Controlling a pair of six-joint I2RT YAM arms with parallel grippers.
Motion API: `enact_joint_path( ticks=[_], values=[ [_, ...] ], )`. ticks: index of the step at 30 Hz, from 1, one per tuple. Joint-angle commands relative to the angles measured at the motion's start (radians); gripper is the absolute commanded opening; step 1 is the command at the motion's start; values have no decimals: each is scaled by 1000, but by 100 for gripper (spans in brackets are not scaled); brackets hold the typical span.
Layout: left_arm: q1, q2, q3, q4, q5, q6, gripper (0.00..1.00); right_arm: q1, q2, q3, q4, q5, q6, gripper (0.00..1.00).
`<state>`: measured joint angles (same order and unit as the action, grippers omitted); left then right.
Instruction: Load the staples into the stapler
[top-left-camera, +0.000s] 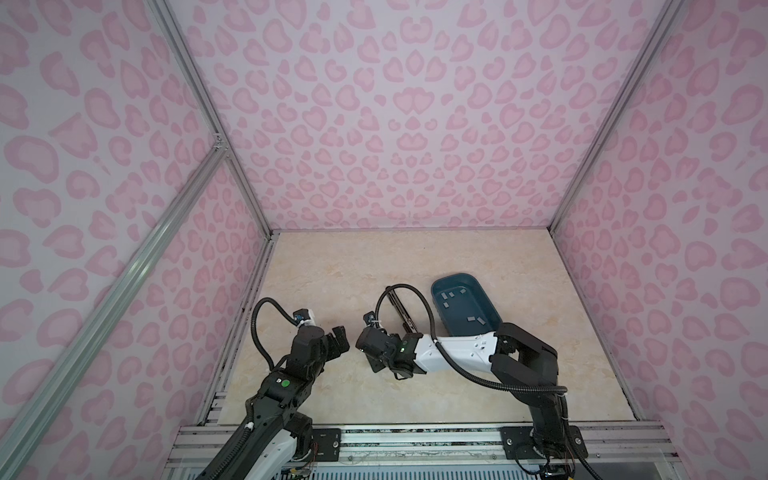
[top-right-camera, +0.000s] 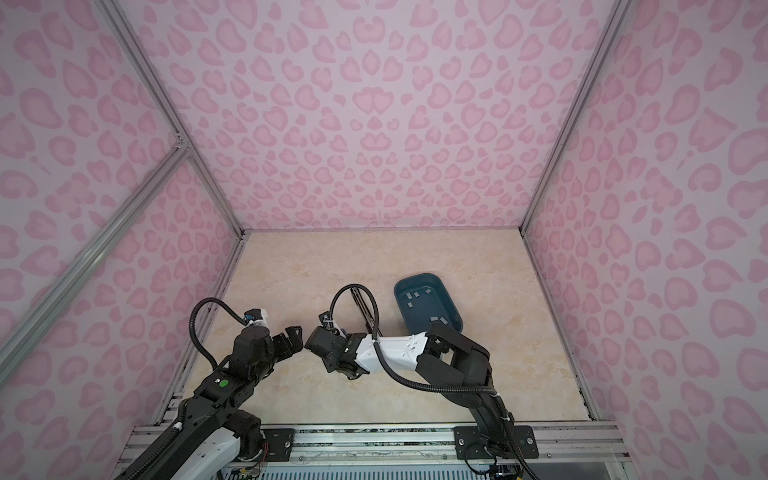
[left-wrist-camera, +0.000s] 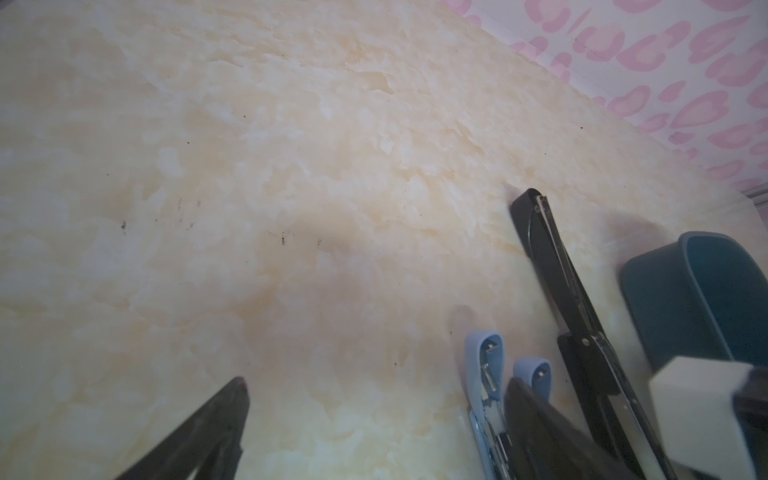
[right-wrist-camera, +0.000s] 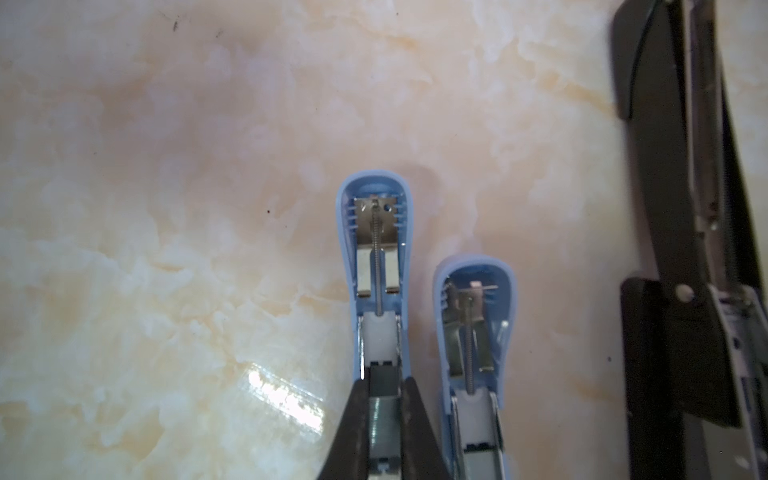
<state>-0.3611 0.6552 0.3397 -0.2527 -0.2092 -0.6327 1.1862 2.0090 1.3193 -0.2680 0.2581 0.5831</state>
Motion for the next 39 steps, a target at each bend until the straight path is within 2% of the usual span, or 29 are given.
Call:
enact_joint_path(
  ticks=[1,39],
  values=[
    [1,0,0,27,-7,-2,97,1,10,2,3,6,4,11],
    [0,1,0,30,-6,-3,97,7,-8,1,-1,48,-12,11]
  ],
)
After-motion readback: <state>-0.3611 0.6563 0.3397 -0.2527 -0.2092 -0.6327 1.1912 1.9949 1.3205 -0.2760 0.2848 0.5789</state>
